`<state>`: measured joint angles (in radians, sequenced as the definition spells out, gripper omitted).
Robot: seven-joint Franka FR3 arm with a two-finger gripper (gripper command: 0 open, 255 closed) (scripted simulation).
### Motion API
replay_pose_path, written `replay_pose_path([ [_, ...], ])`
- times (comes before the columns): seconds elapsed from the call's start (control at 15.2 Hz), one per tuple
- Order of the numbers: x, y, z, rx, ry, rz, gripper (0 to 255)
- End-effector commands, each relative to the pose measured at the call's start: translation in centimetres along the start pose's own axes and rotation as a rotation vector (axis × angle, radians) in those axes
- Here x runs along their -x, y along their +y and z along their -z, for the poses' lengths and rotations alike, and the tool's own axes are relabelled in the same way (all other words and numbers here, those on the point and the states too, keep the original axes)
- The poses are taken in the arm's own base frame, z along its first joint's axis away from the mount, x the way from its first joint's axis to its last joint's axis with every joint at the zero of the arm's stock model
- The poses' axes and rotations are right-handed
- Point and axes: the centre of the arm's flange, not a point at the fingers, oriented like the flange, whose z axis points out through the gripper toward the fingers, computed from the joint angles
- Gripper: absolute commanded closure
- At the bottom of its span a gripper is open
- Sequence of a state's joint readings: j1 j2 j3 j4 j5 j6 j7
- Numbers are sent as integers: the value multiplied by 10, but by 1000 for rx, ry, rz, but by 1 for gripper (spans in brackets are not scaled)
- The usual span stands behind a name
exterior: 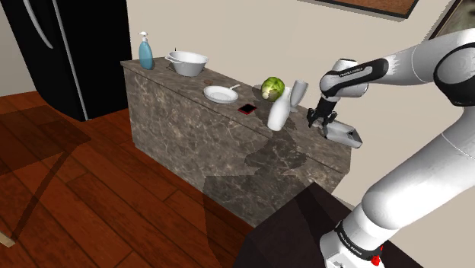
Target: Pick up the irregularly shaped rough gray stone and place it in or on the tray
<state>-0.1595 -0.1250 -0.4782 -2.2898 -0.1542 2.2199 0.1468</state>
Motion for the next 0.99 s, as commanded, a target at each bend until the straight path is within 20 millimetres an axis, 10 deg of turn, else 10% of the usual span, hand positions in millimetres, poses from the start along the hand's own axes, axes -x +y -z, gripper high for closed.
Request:
replay_pose_path([
  [0.0,-9,20,-2,0,0,1,255],
  [0.92,-84,189,-16,0,0,1,255],
])
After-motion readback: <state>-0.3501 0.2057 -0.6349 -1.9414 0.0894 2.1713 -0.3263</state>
